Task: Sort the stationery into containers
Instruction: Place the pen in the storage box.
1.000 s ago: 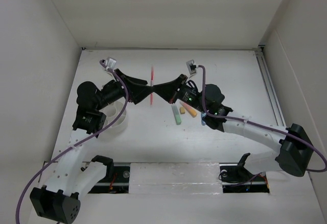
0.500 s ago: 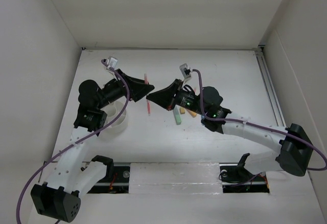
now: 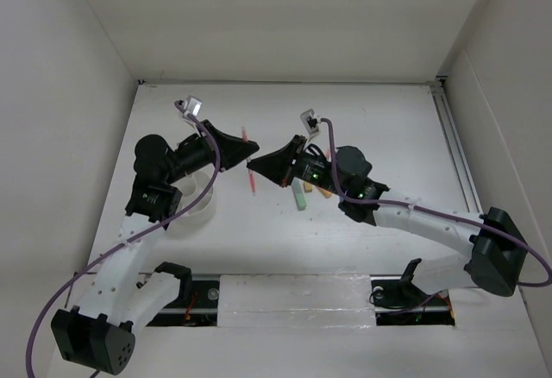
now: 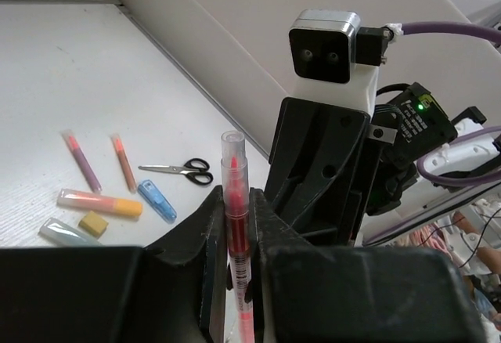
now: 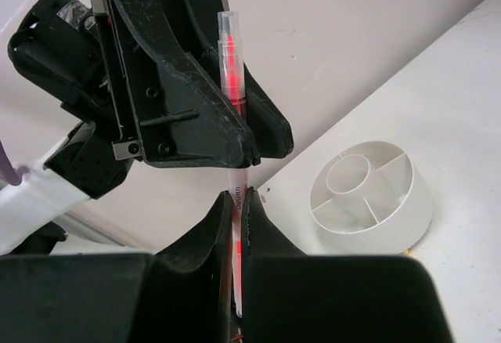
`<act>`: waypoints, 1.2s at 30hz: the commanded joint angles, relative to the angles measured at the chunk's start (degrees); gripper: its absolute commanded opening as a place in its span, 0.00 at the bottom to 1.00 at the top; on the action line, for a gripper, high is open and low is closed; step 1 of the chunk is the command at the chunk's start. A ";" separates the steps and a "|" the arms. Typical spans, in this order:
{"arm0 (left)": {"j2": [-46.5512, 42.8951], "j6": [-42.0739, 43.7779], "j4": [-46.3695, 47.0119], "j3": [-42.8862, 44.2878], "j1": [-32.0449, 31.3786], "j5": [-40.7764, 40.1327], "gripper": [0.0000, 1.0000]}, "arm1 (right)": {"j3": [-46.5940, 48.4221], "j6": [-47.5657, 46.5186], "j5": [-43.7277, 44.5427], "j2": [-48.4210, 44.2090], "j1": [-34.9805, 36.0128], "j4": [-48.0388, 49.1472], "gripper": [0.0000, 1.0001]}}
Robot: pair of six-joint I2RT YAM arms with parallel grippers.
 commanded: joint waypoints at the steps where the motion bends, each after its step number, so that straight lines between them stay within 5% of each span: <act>1: 0.50 3.19 -1.10 2.05 0.79 -3.35 0.00 | 2.38 -0.12 -0.50 -0.07 0.78 3.30 0.04; 4: 1.02 6.18 -8.20 4.69 0.79 -7.47 0.00 | 2.38 -0.12 -1.20 -0.07 -1.23 3.30 0.68; 6: 1.02 8.64 -11.73 7.32 0.79 -13.53 0.00 | 0.81 -0.12 -1.20 -0.59 -3.16 1.02 0.95; 7: 1.02 9.35 -13.31 8.03 0.79 -15.99 0.00 | -0.16 -0.12 -1.20 -1.73 -3.70 1.01 1.00; 12: 1.55 9.71 -24.13 11.28 0.79 -43.70 0.00 | -6.84 -0.74 0.19 -8.05 -7.38 -3.10 1.00; 19: 0.58 -2.59 -35.02 8.75 0.79 -81.27 0.00 | -13.52 -3.11 1.52 -19.74 -8.62 -9.52 1.00; 31: -1.35 -12.51 -49.69 9.79 -2.10 -104.77 0.00 | -14.14 -6.80 -3.49 -28.71 -9.15 -21.13 1.00; 36: 1.28 -21.57 -60.69 9.71 -2.64 -106.98 0.00 | -15.98 -7.95 -4.02 -32.67 -9.68 -22.89 1.00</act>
